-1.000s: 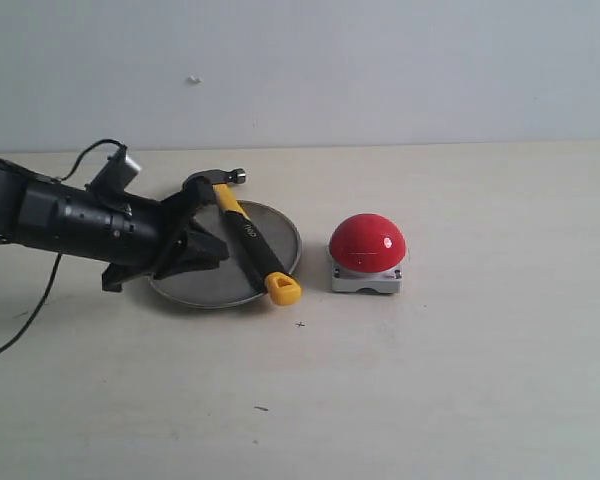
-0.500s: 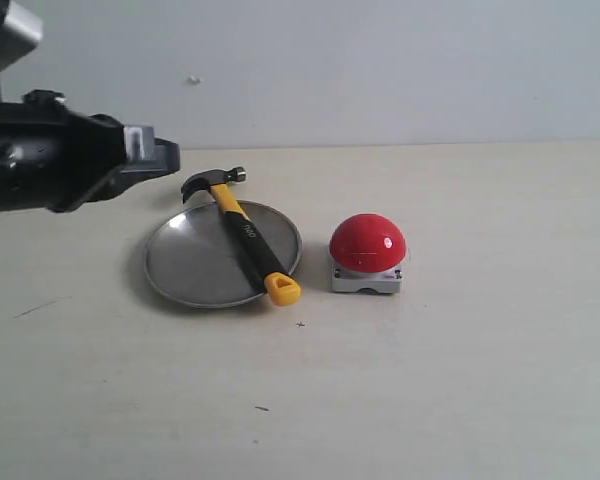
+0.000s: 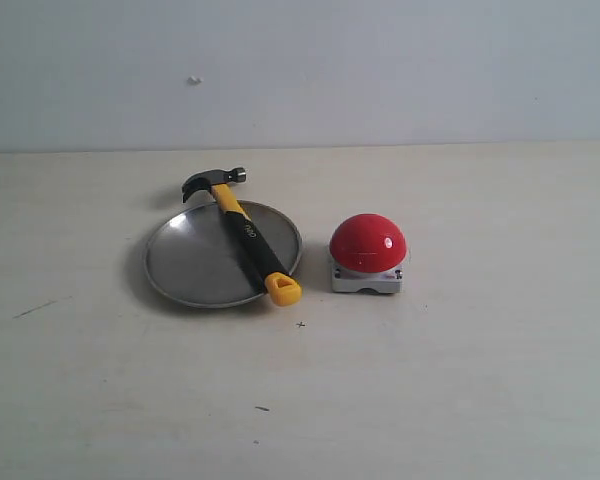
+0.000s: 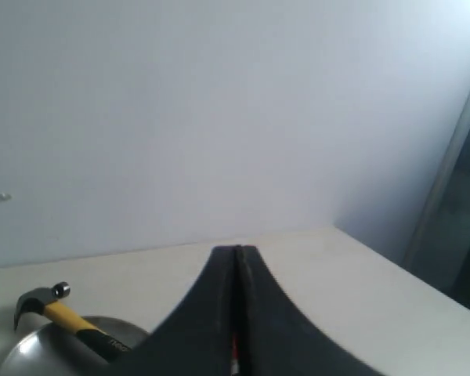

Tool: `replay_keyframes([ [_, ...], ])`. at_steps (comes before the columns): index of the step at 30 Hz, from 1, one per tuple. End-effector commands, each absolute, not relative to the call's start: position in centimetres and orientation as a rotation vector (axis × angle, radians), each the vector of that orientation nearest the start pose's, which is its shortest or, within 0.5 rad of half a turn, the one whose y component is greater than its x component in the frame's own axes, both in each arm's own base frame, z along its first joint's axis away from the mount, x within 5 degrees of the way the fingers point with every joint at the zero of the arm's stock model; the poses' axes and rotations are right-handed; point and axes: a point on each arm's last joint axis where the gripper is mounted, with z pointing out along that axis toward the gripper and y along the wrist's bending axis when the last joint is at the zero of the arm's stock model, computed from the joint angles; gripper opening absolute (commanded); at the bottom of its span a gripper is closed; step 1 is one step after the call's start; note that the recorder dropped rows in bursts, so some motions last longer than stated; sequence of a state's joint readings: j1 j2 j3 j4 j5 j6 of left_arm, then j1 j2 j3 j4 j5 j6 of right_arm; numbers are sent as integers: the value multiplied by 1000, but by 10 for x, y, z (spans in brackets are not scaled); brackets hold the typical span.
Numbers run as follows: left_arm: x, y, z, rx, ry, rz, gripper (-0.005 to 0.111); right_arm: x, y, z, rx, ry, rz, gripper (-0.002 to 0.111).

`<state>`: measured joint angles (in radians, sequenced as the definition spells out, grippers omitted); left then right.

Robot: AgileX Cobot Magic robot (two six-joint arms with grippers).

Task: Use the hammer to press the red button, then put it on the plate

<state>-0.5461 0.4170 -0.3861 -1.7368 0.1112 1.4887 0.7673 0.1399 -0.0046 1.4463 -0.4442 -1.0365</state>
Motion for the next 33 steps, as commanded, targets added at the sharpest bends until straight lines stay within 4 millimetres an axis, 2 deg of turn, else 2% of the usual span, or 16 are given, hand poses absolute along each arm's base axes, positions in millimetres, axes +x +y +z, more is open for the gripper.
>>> replay_keyframes([
  [1, 59, -47, 305, 297, 1441, -735, 0, 70, 13, 210, 49, 1584, 556, 0],
  [7, 48, -41, 304, 291, 1377, -745, 0, 70, 13, 210, 49, 1584, 556, 0],
  [16, 48, -40, 305, 288, 1374, -741, 0, 70, 13, 210, 49, 1584, 556, 0],
  [21, 50, -36, 304, 318, 1363, -620, 0, 70, 13, 210, 49, 1584, 556, 0],
  [25, 58, -25, 302, 208, 1380, -493, 0, 70, 13, 210, 49, 1584, 556, 0],
  [26, 60, -20, 299, 134, 1365, -473, 0, 70, 13, 210, 49, 1584, 556, 0],
  [29, 66, -18, 285, 90, 1338, -392, 0, 70, 13, 210, 49, 1584, 556, 0],
  [33, 72, -10, 262, -22, 1463, -254, 0, 70, 13, 210, 49, 1584, 556, 0],
])
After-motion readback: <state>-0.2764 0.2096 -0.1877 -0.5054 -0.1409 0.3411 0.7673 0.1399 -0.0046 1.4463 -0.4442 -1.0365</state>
